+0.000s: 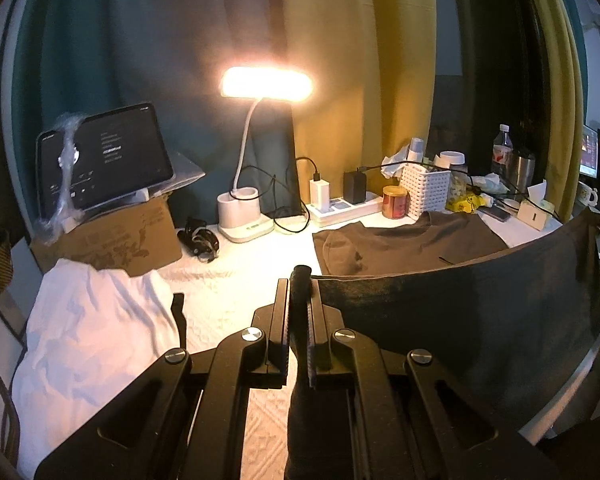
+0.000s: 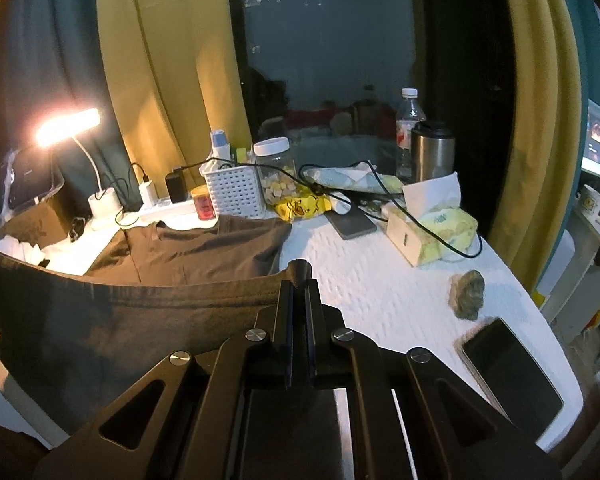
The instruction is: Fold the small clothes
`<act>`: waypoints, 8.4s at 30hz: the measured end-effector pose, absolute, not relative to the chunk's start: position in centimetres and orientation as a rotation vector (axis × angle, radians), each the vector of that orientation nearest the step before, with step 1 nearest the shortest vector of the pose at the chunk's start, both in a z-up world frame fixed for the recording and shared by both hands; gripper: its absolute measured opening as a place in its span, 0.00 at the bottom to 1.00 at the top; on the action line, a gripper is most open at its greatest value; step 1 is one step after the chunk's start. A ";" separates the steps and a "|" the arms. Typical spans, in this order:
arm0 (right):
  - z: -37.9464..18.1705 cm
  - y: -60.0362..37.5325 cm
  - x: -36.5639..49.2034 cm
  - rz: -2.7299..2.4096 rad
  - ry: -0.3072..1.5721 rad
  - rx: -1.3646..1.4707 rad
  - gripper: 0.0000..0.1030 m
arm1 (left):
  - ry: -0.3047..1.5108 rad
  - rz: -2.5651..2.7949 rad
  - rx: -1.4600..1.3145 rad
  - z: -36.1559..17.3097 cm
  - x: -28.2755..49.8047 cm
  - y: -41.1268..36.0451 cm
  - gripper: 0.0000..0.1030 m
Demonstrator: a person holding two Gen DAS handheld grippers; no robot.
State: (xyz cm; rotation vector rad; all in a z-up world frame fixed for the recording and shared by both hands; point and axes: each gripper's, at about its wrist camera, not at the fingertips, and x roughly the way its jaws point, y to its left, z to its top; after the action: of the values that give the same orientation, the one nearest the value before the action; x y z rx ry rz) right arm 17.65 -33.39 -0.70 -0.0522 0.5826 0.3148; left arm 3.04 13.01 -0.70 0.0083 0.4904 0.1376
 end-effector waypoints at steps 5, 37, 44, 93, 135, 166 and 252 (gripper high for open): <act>0.3 -33.2 19.2 0.315 0.568 -0.058 0.06 | 0.482 0.136 -0.003 -0.2 4.7 13.4 0.05; 0.0 -29.5 32.0 0.316 0.536 -0.074 0.06 | 0.484 0.133 0.058 -0.4 17.0 17.0 0.05; -1.2 -28.4 36.0 0.299 0.533 -0.086 0.06 | 0.494 0.140 0.086 -0.7 20.6 18.2 0.05; -7.3 -28.2 38.1 0.153 0.631 -0.146 0.40 | 0.783 0.256 -0.098 -8.9 20.3 21.5 0.72; -12.9 -35.2 21.1 0.181 0.857 0.000 0.55 | 0.909 0.068 -0.148 -12.3 7.8 15.5 0.57; -11.2 -35.0 17.8 0.254 0.824 -0.083 0.05 | 0.901 0.002 -0.079 -10.7 5.4 12.3 0.07; -9.3 -35.1 29.1 0.336 0.743 -0.144 0.35 | 0.982 0.194 -0.039 -11.5 18.2 14.9 0.02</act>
State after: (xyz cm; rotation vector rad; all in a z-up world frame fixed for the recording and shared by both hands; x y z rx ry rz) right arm 29.05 -35.09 -9.27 -0.1441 0.7430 0.3363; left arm 18.20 14.90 -11.55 -0.0390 0.9819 0.1943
